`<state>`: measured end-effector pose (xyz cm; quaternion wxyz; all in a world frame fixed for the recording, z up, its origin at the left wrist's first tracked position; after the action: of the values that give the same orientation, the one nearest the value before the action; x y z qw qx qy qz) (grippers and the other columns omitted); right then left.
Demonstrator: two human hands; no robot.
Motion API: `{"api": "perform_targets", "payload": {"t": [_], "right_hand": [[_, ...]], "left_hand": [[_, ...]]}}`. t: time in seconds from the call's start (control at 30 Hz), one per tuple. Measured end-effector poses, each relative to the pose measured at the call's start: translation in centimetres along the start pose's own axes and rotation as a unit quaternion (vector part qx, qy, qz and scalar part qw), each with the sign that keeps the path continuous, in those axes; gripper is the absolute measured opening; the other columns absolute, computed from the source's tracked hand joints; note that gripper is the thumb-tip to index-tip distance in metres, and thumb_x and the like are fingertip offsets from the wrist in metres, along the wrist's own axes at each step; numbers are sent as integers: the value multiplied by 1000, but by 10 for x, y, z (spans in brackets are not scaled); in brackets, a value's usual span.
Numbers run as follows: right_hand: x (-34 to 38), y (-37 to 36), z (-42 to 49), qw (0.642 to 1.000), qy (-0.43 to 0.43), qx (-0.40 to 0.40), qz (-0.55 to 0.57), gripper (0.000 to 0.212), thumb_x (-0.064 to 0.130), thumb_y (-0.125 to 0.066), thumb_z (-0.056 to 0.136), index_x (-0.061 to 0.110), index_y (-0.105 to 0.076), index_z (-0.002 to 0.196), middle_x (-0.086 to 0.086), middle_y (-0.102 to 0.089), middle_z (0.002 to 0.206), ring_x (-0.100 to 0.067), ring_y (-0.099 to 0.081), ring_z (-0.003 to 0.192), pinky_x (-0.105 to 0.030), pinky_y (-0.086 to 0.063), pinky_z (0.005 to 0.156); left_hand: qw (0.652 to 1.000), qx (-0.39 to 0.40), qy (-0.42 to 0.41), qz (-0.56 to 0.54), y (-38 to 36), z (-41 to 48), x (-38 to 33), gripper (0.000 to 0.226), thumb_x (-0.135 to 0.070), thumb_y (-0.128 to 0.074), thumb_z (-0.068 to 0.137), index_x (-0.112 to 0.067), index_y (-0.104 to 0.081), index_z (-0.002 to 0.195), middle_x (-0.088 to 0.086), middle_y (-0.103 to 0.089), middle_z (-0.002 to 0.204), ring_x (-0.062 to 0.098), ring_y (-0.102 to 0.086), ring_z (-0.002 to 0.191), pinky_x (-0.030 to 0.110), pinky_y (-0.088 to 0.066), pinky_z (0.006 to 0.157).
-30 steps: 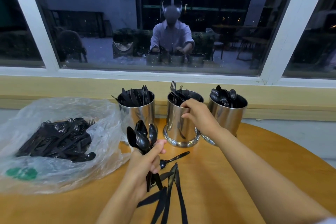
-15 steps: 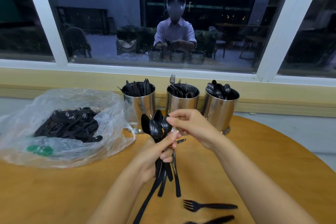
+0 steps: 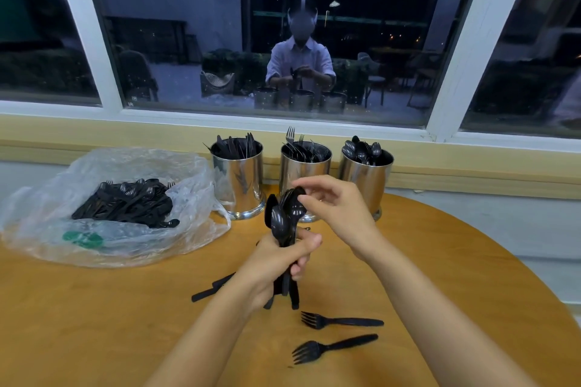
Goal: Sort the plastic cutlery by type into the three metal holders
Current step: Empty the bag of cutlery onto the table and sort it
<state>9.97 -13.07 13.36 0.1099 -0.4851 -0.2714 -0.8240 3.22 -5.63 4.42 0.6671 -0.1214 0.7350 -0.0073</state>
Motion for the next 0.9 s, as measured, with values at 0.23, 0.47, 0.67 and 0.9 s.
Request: {"api": "perform_targets", "payload": {"t": [0.23,0.47,0.67,0.9], "right_hand": [[-21,-23,-16,978,-96,163,88,27,19,-54,99,13,-61,124,-13,-65,101,-1,-50,52,-12,-40,49],[-42,-1,-11,989,-108,16,97,10,15,-53,99,9,-60,100,1,-60,82,-5,-59,73,-17,-49,66],[-64,42,-9,949,-122,-154,248,10,11,-40,103,10,-49,97,-7,-64,86,-25,-69,90,-41,-56,87],[-83,24,-10,954,-169,-110,222,10,6,-37,104,9,-46,105,-5,-52,76,-13,-52,61,-32,-49,68]], "left_hand": [[968,189,93,-137,-36,-18,7,17,-28,-63,90,-12,-69,87,-8,-36,49,1,-31,39,14,-26,40],[994,4,30,-101,-5,0,9,51,-48,-47,94,-8,-67,117,6,-74,92,15,-68,76,29,-54,76],[982,-152,29,-108,45,2,21,40,-37,-48,100,-1,-65,105,0,-57,62,9,-46,44,17,-37,39],[992,-103,62,-24,39,12,28,51,-59,-52,88,-17,-50,117,0,-45,81,6,-34,59,18,-31,49]]}}
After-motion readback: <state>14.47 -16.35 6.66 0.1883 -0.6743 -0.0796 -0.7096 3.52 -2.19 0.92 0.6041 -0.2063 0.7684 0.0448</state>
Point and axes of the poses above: each hand's wrist, its own z-axis towards the middle knuckle, its own y-axis out of the back of the hand, x = y × z, the point moved 9 cm from there along z, towards the middle knuckle
